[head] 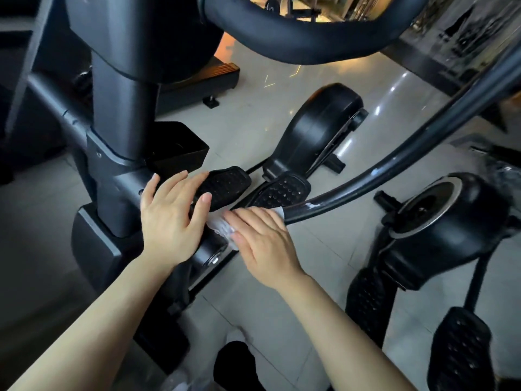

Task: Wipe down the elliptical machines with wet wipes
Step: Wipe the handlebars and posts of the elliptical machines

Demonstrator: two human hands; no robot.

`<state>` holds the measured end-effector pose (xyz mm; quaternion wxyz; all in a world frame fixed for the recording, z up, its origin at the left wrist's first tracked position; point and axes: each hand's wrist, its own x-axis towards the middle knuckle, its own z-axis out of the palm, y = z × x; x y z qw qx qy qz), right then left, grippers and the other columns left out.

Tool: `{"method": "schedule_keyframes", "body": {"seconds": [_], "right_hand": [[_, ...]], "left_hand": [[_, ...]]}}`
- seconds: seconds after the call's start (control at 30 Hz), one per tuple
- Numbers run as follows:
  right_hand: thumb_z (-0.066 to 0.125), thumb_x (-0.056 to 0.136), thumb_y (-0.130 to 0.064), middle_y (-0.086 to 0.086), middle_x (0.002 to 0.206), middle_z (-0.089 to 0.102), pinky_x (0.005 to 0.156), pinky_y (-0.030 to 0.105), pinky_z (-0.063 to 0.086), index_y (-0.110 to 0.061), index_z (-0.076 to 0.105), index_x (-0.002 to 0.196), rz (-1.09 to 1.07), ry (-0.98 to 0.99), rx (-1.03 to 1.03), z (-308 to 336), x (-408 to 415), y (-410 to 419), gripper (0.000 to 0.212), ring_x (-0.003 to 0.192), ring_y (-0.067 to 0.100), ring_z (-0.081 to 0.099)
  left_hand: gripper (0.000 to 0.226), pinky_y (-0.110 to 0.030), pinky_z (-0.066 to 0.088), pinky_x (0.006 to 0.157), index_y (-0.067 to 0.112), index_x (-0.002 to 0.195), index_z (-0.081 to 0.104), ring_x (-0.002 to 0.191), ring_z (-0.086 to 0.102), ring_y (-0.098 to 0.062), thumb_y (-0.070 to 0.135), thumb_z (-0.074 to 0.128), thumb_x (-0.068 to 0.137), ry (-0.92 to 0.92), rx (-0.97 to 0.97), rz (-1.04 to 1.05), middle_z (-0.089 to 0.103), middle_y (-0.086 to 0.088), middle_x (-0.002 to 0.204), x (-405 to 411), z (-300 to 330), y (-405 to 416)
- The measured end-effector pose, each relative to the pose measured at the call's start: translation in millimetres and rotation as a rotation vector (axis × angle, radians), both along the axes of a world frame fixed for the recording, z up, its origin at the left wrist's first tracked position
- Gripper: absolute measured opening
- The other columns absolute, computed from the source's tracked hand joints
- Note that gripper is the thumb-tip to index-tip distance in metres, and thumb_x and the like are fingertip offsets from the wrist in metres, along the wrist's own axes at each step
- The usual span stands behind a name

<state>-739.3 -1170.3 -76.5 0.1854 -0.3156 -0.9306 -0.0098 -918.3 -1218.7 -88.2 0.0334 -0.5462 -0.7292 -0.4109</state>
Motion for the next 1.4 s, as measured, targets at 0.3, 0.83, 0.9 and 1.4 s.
{"method": "schedule_keyframes", "body": {"seconds": [0.3,0.83,0.9,1.4], "right_hand": [[0.043,0.101,-0.028,0.005,0.100,0.066,0.109,0.044,0.038,-0.008,0.069,0.105,-0.312,-0.064,0.348,20,72,50,0.033,0.102,0.029,0.060],[0.037,0.103,-0.023,0.007,0.114,0.065,0.115,0.044,0.030,-0.007,0.066,0.106,-0.431,-0.103,0.478,28,95,66,0.034,0.124,0.029,0.053],[0.038,0.098,-0.021,0.009,0.110,0.065,0.110,0.050,0.033,-0.005,0.066,0.102,-0.510,0.054,0.340,12,64,45,0.032,0.123,0.032,0.050],[0.044,0.098,-0.016,0.006,0.112,0.068,0.116,0.037,0.030,-0.009,0.071,0.103,-0.269,-0.283,0.710,63,117,88,0.029,0.119,0.024,0.060]], "left_hand": [[0.047,-0.046,0.021,0.115,0.016,0.125,0.065,0.128,0.053,-0.023,0.038,0.033,0.098,0.013,0.017,0.006,0.069,-0.002,0.120,1,2,0],[0.042,-0.042,0.018,0.115,0.016,0.117,0.067,0.128,0.053,-0.021,0.036,0.034,0.099,0.023,0.039,0.002,0.070,0.002,0.119,1,-3,2],[0.042,-0.043,0.019,0.115,0.015,0.116,0.067,0.128,0.053,-0.022,0.035,0.035,0.098,0.024,0.043,0.002,0.070,0.002,0.118,0,-3,2],[0.053,-0.054,0.002,0.118,0.021,0.125,0.063,0.137,0.043,-0.022,0.055,0.043,0.090,0.065,0.023,-0.281,0.061,0.002,0.131,49,24,1]]}}
